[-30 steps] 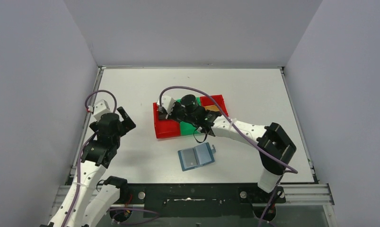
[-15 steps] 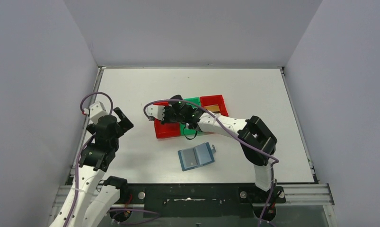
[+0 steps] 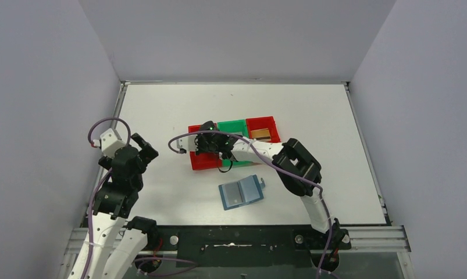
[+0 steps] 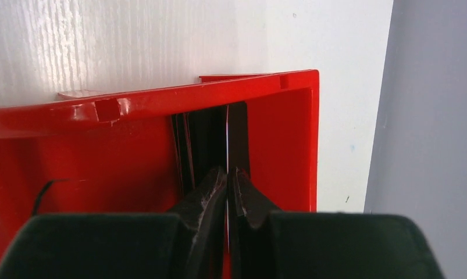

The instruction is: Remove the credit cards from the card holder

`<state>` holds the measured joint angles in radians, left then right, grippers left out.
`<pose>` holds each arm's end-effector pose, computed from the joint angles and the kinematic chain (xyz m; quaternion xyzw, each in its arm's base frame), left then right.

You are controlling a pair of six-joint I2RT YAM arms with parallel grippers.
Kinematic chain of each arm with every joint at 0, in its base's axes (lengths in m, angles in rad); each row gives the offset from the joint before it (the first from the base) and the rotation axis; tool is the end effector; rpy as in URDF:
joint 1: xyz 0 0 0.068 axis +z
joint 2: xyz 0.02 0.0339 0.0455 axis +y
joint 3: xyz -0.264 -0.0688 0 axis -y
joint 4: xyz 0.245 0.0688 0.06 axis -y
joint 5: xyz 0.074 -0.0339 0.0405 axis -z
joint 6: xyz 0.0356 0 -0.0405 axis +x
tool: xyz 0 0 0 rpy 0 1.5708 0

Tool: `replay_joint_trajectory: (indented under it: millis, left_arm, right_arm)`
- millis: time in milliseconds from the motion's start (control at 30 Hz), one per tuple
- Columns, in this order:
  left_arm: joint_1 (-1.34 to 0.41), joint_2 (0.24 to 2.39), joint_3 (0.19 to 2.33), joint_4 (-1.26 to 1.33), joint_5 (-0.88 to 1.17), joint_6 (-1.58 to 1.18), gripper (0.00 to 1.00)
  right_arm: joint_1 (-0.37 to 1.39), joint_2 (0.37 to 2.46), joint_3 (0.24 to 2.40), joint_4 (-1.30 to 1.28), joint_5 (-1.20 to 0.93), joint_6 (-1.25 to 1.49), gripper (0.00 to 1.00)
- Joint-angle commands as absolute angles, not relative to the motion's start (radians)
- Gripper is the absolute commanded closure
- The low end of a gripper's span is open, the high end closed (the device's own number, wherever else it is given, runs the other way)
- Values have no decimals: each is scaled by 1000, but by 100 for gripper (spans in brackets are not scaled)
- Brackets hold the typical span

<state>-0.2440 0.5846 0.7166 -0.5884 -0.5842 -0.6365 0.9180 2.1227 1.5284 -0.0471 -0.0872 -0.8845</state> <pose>0.1289 -0.0118 0.3052 -0.3078 0.7675 0.0053 0.5623 0.2907 0.3853 0.1853 -0.7124 0.5390 0.0465 0.4470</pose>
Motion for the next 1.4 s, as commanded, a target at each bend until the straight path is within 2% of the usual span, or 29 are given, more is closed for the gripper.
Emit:
replay_joint_trajectory:
  millis: [0, 133, 233, 433, 500, 700, 867, 1000, 1133, 1233, 1367]
  left_arm:
    - [-236, 578, 720, -567, -610, -646, 7]
    - [-236, 589, 724, -567, -591, -640, 7]
    - [-236, 595, 725, -566, -585, -637, 7]
    - [-236, 598, 723, -561, -573, -630, 7]
    - [-236, 599, 721, -559, -569, -629, 7]
    - [-235, 610, 722, -558, -557, -624, 7]
    - [-236, 615, 722, -559, -549, -621, 7]
    - [-235, 618, 719, -556, -542, -618, 7]
    - [-236, 627, 719, -554, -526, -615, 7]
    - [-236, 634, 718, -549, -512, -610, 7]
    - [-236, 645, 716, -542, -491, -602, 7]
  right_arm:
    - [918, 2133, 1572, 35, -30, -921, 96]
    - [918, 2152, 1569, 27, -23, -935, 92]
    - [916, 2148, 1553, 30, -25, -936, 80]
    - [906, 2133, 1543, 0, -64, -909, 74]
    - [903, 2124, 1537, 3, -73, -899, 68]
    - [901, 2077, 1519, 22, -109, -840, 61]
    - [902, 1990, 1455, 114, -104, -777, 60]
    - [904, 1843, 1333, 228, -121, -601, 56]
    - [910, 1656, 1157, 349, -65, -287, 51]
    - [913, 1529, 1048, 303, 12, 32, 48]
    - [914, 1409, 952, 101, 52, 357, 45]
